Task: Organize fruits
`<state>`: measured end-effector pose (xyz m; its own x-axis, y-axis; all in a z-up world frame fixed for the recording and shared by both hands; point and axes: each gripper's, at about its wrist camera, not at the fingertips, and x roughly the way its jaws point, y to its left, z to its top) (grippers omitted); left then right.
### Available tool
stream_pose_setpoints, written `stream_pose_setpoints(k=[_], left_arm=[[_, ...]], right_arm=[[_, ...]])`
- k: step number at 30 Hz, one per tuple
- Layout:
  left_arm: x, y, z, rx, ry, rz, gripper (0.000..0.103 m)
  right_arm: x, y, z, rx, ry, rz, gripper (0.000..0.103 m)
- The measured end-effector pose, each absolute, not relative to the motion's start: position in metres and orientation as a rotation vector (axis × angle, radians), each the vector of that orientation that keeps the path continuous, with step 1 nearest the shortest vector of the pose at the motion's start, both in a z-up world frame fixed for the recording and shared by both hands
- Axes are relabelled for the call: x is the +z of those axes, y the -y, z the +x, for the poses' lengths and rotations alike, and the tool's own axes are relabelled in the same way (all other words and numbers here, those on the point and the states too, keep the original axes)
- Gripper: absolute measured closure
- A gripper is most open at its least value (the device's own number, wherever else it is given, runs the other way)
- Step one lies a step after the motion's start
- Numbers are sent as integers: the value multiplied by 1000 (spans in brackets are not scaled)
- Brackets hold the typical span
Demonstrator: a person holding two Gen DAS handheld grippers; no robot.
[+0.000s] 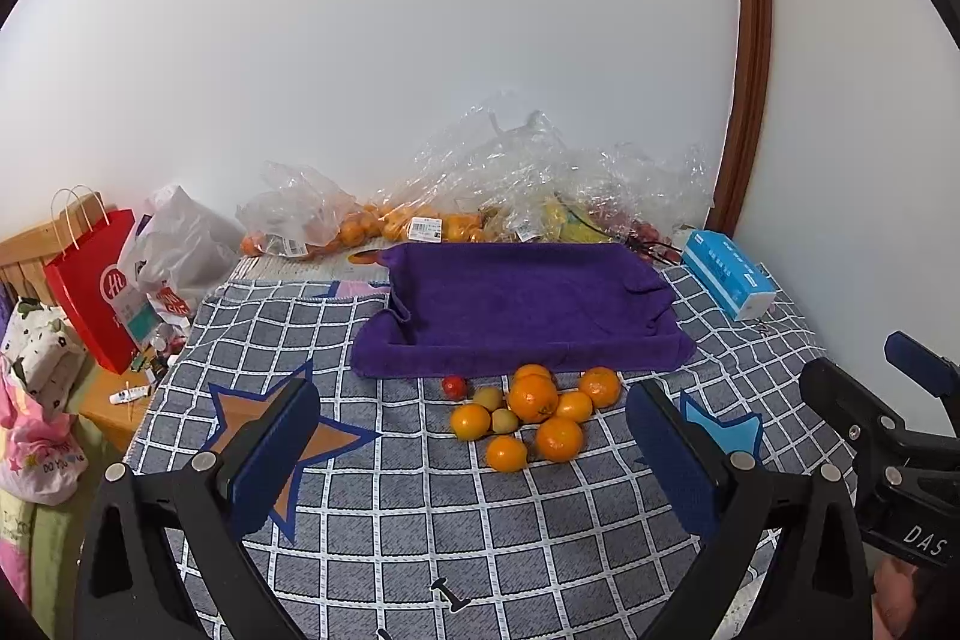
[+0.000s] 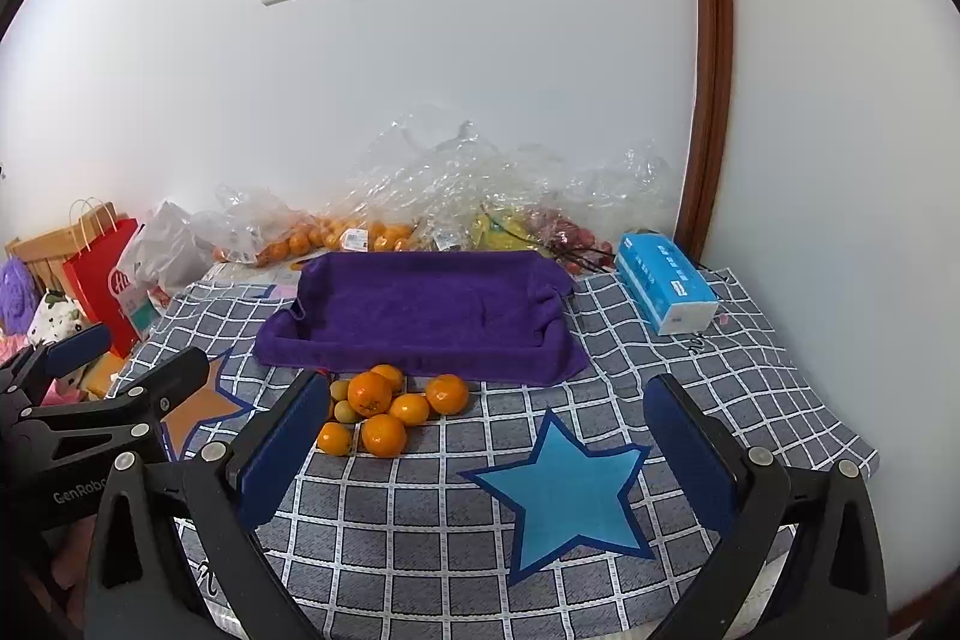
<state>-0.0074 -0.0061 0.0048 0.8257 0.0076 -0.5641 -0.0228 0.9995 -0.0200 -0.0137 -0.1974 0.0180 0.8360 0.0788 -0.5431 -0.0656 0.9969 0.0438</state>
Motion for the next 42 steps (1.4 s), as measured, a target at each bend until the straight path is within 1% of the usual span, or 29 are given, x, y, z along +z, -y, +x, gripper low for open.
stream_pose_setpoints(k=[42], left_arm=[[0, 4, -13, 25, -592, -35, 1]], right_arm=[[15, 199, -19, 83, -571, 42, 0]])
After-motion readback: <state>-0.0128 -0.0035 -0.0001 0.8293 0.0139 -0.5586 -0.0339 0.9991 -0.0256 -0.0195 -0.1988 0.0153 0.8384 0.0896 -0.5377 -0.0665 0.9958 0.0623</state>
